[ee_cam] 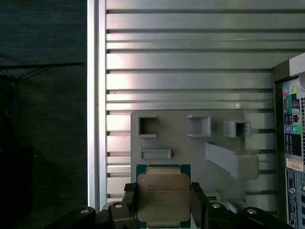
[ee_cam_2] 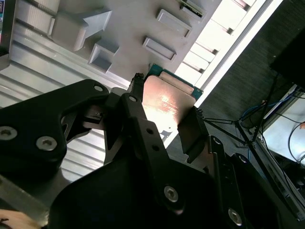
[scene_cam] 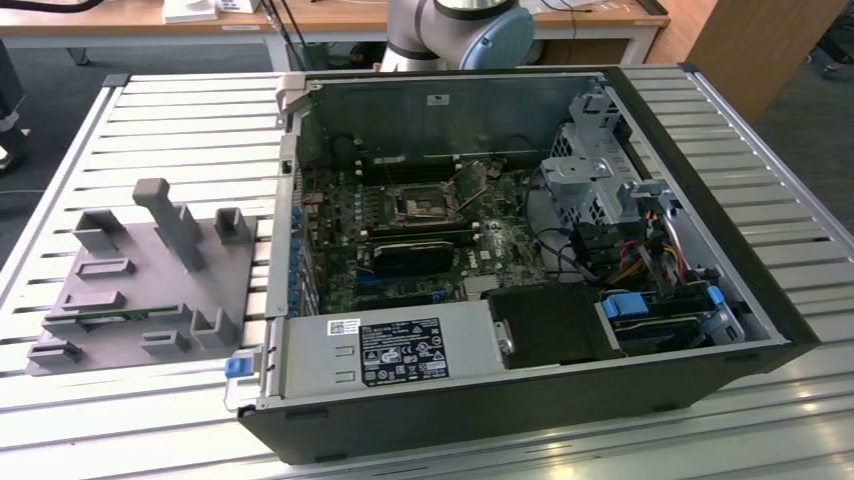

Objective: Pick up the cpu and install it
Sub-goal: 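Pick up the cpu and move it towards the insertion slot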

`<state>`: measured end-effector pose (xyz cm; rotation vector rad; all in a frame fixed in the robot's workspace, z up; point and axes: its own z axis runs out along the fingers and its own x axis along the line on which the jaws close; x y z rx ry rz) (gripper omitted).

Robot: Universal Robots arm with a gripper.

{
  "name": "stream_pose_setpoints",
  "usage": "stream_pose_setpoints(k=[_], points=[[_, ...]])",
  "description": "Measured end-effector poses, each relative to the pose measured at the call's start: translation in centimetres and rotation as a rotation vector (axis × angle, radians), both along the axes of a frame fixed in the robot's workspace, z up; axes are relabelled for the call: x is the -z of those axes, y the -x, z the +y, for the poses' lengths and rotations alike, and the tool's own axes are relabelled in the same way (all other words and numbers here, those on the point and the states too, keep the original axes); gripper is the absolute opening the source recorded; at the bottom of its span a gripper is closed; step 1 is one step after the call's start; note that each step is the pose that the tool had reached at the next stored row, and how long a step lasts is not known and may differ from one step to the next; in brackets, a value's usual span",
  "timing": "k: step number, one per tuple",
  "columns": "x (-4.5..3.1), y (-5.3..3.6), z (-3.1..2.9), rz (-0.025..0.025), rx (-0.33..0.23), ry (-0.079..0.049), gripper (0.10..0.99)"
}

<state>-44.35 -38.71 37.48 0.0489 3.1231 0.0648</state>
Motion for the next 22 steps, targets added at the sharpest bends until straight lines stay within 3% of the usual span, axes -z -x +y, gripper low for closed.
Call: stream_pose_setpoints(k=[22], points=[[-0.84, 0.0, 0.09, -0.0001, 0.0, 0.001, 0.541]])
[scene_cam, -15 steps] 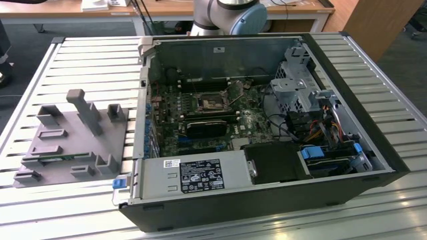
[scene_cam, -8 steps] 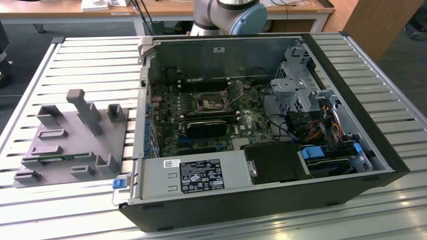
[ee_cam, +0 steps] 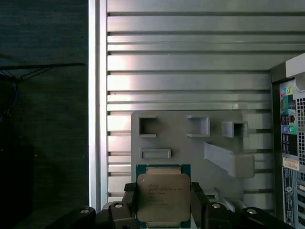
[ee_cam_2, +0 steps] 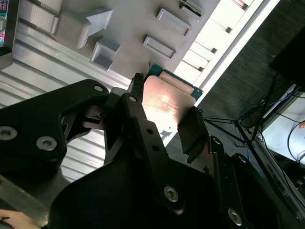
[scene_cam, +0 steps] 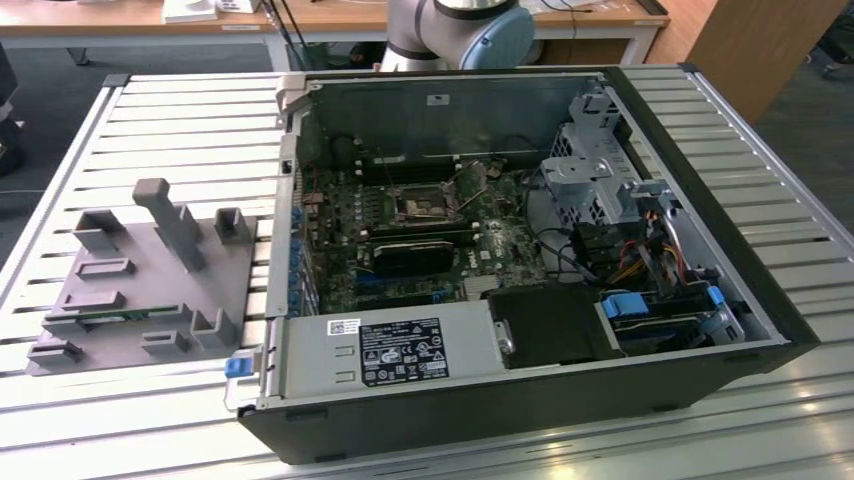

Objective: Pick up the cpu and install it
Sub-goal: 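Pick up the cpu and move it towards the insertion slot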

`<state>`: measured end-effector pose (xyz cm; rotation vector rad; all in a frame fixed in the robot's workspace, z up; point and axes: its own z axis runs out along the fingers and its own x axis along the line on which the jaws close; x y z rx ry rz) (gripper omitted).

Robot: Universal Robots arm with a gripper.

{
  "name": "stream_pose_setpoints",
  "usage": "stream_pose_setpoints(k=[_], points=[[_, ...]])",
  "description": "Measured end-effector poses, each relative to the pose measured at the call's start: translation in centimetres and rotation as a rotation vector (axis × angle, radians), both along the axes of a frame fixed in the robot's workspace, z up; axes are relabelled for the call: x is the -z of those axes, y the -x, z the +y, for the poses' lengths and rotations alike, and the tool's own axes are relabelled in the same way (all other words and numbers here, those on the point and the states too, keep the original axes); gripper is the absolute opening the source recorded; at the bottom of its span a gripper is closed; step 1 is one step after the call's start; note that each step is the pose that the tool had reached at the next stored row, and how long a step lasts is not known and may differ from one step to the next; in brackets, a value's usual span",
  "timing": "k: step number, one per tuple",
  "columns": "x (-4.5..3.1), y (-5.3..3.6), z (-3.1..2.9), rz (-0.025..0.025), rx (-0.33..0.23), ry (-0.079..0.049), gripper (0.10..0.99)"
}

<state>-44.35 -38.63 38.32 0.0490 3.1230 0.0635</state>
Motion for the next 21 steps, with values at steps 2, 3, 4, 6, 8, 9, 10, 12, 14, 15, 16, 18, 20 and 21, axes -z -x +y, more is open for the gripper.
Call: stream_pose_setpoints(k=[2, 3, 4, 6, 8, 9, 10, 12, 14, 15, 16, 18, 20, 21], points=[[-0.04, 0.0, 0.0, 0.0001, 0.0, 0.0, 0.541], [-0.06, 0.0, 0.0, 0.0002, 0.0, 0.0, 0.541], [-0.1, 0.0, 0.0, 0.0003, 0.0, 0.0, 0.541], [-0.17, 0.0, 0.01, 0.0002, 0.0, 0.0, 0.541], [-0.28, 0.0, 0.04, 0.0002, 0.0, 0.0, 0.541], [-0.35, 0.0, 0.04, 0.0002, 0.0, 0.0, 0.541], [-0.42, 0.0, 0.05, 0.0002, 0.0, 0.0, 0.541], [-0.62, 0.0, 0.08, 0.0002, 0.0, 0.0, 0.541], [-0.83, 0.0, 0.09, 0.0001, 0.0, 0.0, 0.541], [-0.93, 0.0, 0.1, 0.0001, 0.0, 0.0, 0.541], [-1.05, 0.0, 0.12, 0.0001, 0.0, 0.0, 0.541], [-1.33, 0.0, 0.12, 0.0001, 0.0, 0.0, 0.541], [-1.63, 0.0, 0.14, 0.0001, 0.0, 0.0, 0.541], [-1.8, 0.0, 0.15, 0.0, 0.0, 0.0, 0.541]])
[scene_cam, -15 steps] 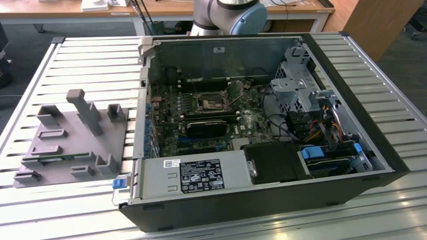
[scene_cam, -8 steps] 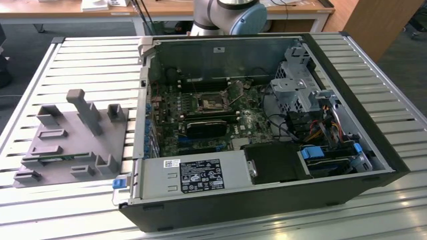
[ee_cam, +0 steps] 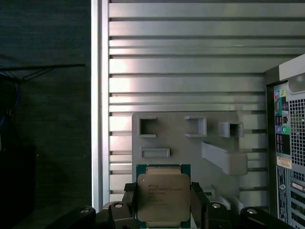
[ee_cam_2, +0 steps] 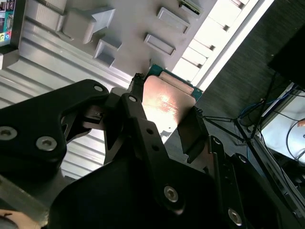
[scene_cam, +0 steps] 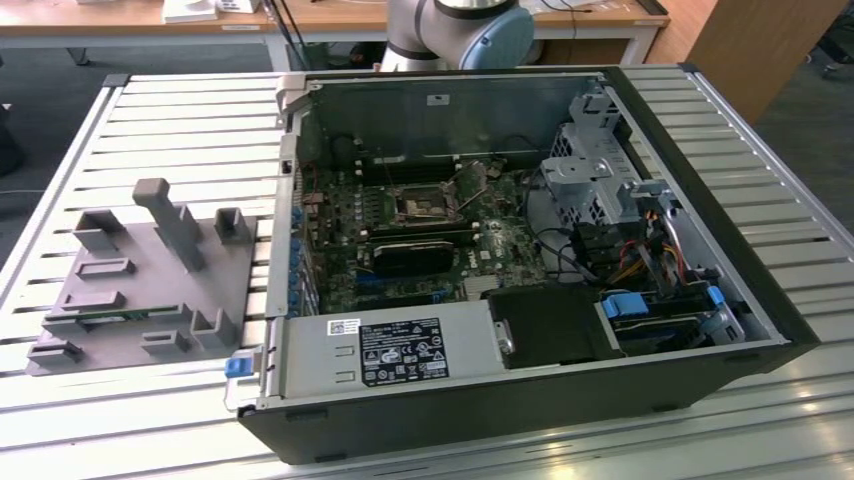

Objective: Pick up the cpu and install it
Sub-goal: 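Pick up the cpu and move it towards the insertion slot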

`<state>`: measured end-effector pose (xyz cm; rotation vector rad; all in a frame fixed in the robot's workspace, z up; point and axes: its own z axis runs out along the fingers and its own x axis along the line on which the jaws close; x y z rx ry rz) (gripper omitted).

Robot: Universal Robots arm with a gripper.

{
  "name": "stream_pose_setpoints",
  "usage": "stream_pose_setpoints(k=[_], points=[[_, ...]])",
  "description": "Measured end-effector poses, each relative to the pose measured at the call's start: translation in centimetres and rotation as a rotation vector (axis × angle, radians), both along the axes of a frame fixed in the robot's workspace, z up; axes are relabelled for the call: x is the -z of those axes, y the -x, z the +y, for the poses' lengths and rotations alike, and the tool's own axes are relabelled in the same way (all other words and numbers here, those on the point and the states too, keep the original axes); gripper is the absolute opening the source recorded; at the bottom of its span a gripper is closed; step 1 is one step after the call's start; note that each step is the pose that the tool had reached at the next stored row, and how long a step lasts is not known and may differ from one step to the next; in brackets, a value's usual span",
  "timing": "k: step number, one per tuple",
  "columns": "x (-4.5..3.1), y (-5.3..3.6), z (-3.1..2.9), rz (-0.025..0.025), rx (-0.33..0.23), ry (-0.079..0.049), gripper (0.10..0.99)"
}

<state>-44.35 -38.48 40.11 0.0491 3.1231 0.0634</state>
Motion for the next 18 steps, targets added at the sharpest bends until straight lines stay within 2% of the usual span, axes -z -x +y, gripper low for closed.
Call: stream_pose_setpoints(k=[11, 18], points=[[-1.49, -0.07, 0.01, 0.0001, 0.0, 0.0, 0.541], [-1.58, -0.66, 0.01, 0.0001, 0.0, 0.0, 0.541]])
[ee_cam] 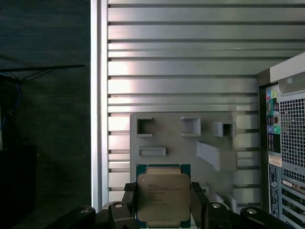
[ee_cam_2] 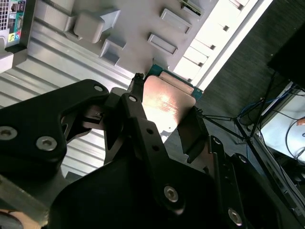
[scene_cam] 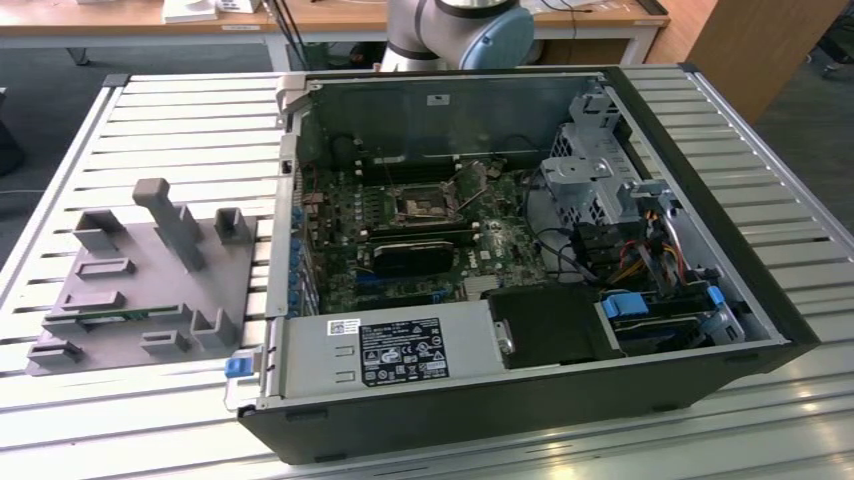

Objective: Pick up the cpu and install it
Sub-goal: 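Pick up the cpu and move it towards the insertion slot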

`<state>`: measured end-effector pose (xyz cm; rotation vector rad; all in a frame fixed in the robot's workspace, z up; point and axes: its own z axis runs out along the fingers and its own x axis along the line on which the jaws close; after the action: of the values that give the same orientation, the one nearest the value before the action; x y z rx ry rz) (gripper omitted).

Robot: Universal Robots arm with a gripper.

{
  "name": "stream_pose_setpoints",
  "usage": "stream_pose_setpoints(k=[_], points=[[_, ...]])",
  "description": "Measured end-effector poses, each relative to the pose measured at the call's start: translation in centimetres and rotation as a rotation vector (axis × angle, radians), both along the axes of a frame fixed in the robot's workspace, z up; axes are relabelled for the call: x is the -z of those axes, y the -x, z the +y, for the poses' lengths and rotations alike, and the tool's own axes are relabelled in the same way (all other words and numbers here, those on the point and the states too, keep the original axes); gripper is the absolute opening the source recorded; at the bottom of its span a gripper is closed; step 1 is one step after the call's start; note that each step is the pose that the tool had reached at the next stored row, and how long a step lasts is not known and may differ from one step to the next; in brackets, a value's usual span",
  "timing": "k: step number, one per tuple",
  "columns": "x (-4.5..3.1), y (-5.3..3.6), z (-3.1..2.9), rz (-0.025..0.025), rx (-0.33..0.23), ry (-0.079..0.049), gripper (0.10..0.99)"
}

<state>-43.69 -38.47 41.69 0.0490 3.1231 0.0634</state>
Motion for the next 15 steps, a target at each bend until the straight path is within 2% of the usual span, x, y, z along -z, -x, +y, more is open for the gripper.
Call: stream_pose_setpoints(k=[15], points=[[0.0, -1.21, 0.0, 0.0, 0.0, 0.0, 0.541]])
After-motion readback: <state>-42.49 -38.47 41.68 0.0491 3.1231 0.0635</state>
